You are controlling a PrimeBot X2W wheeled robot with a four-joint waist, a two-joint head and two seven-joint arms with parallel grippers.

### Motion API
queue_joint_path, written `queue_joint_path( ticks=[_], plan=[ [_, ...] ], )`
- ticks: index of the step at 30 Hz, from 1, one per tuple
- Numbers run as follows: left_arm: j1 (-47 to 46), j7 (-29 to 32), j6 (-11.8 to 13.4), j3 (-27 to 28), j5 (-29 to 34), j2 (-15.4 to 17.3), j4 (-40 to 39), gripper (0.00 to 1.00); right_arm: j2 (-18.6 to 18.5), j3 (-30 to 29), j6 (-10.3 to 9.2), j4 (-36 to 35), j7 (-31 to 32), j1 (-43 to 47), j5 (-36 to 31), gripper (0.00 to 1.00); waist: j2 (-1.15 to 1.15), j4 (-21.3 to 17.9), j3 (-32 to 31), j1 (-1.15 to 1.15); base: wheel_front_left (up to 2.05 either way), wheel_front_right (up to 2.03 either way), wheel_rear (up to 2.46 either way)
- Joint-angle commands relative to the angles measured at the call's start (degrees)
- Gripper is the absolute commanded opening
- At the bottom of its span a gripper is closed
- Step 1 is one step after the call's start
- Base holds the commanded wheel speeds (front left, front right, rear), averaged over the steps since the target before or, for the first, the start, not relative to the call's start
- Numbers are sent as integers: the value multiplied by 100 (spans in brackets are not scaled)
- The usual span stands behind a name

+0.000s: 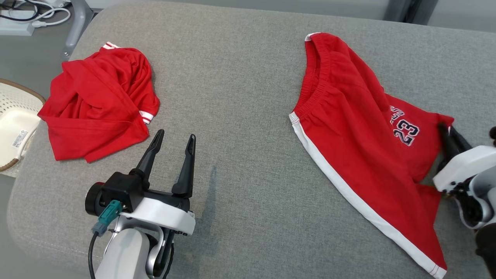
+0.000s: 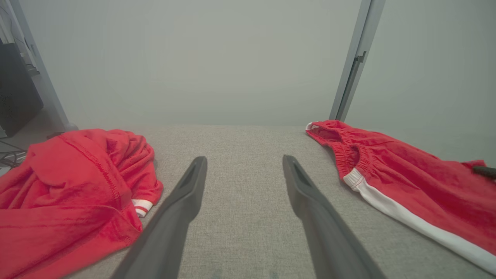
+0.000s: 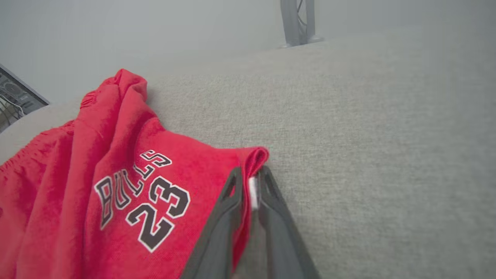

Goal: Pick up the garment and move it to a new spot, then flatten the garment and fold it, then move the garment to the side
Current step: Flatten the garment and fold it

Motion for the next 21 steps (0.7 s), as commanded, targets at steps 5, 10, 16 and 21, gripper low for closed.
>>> queue_joint_path(
  ticks=[5,10,16,21],
  plan=[
    [-66,-3,48,-102,-111,17,32,100,-513,178,0,237,-418,-401,-332,0,0,62,-91,0,0,0,0],
    [-81,-3,102,-252,-222,15,-21,100,-1039,393,0,469,-506,-984,-886,0,0,143,-98,0,0,0,0],
    [-149,-3,163,-502,-399,15,-74,100,-1576,394,0,1022,-600,-1788,-1652,0,0,303,22,0,0,0,0],
    [-206,-3,220,-634,-490,15,-116,100,-1656,231,0,1460,-657,-2205,-1956,0,0,375,114,0,0,0,0]
  ],
)
